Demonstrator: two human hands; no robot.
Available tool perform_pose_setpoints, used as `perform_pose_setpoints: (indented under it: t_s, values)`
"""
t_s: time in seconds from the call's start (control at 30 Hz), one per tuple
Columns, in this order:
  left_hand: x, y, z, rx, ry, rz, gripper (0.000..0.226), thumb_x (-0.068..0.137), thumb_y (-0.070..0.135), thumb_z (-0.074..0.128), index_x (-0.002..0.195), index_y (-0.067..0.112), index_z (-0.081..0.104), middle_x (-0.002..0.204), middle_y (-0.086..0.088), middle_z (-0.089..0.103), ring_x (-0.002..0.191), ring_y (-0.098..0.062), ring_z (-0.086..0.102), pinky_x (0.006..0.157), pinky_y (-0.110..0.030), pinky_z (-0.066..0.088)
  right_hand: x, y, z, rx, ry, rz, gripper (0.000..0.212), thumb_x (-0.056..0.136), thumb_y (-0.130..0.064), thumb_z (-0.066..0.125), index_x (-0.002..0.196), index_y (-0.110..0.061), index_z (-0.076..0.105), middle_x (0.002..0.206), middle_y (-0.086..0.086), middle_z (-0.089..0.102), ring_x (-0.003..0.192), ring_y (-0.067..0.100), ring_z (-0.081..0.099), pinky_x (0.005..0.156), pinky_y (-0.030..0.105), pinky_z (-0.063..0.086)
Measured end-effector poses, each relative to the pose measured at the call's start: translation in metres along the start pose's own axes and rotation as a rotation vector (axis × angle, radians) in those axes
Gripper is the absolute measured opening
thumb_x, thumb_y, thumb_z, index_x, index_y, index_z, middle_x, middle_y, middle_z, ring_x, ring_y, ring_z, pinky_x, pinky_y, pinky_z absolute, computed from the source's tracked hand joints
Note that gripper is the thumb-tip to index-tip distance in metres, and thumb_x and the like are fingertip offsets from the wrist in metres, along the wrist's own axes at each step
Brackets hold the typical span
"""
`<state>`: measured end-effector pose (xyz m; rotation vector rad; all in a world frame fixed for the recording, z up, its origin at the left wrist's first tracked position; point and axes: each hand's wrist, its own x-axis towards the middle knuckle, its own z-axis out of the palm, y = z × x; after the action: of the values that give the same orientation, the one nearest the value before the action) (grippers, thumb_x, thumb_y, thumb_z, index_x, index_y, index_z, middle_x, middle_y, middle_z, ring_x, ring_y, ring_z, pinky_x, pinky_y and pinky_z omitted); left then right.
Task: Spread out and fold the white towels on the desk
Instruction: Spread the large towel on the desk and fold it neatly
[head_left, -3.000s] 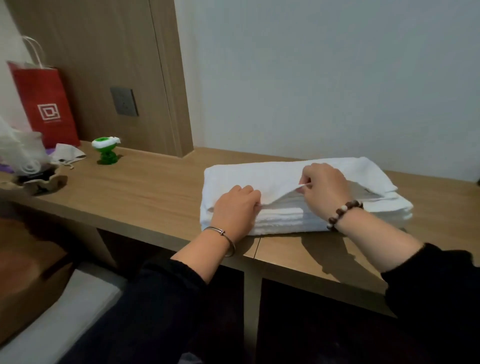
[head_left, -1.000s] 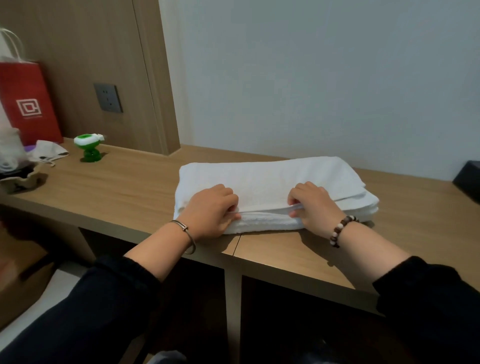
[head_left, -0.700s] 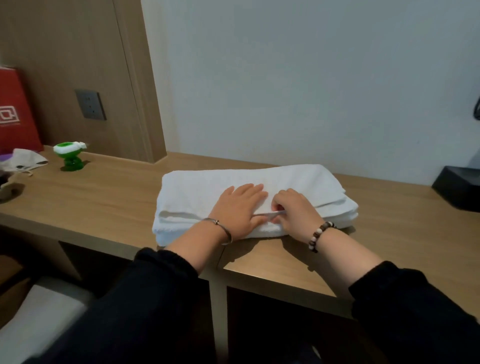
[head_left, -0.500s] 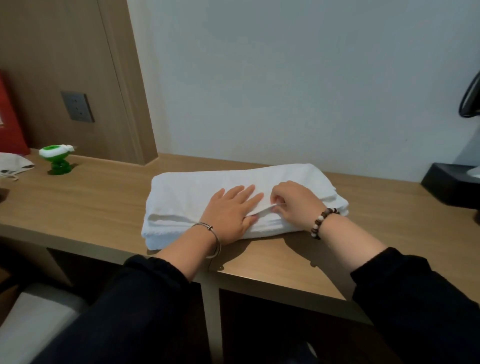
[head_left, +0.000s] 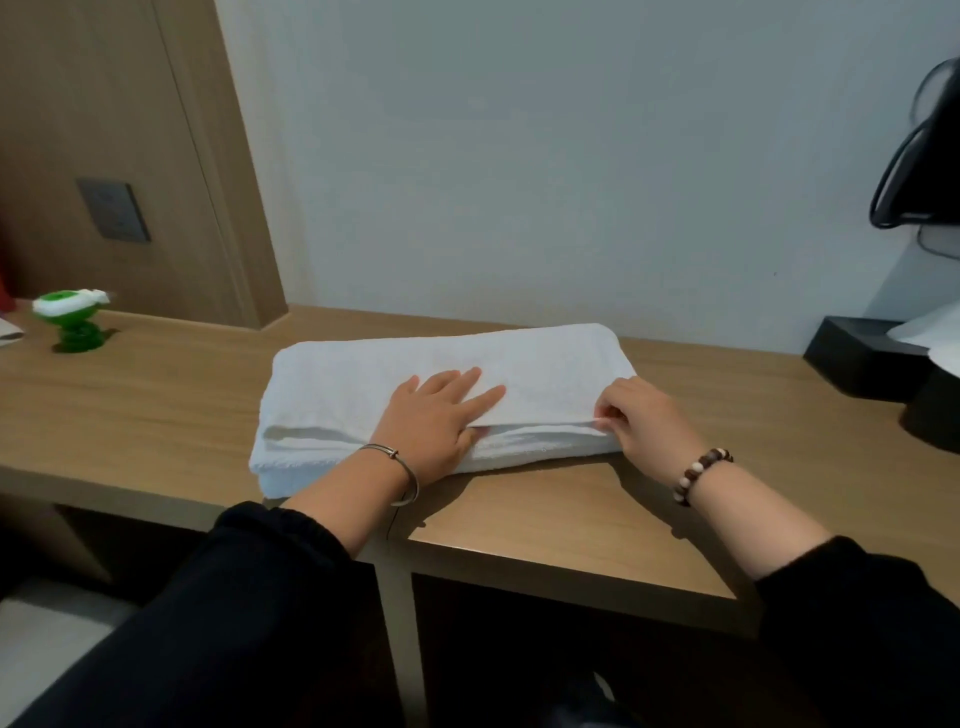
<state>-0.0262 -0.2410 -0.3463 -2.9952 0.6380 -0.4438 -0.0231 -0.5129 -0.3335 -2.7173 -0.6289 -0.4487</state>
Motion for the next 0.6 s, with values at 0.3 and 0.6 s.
perform_pose_setpoints:
  t_s: [0.3, 0.6]
  values:
    - [-0.011, 0.008, -0.009, -0.263, 0.328, 0.104, 0.016, 0.082, 0.02, 0.071, 0.097, 0.018, 0.076, 0.101, -0.005, 0.066, 0.094, -0.026, 0.057, 0.071, -0.034, 0.047, 0.021, 0.008, -0.02, 0.021, -0.21, 0.022, 0.028, 0.074, -0.032, 0.078, 0.087, -0.024, 0.055, 0.093, -0.009, 0.046, 0.086, 0.01, 0.046, 0.07, 0.021, 0.033]
    - [-0.003, 0.011, -0.011, -0.29, 0.258, -0.055, 0.03, 0.079, 0.052, 0.066, 0.094, 0.028, 0.074, 0.098, 0.012, 0.062, 0.095, -0.009, 0.05, 0.066, -0.023, 0.039, 0.034, 0.004, -0.039, -0.18, -0.312, -0.038, 0.02, 0.078, -0.027, 0.074, 0.085, -0.025, 0.055, 0.09, -0.01, 0.047, 0.082, 0.01, 0.047, 0.062, 0.018, 0.034]
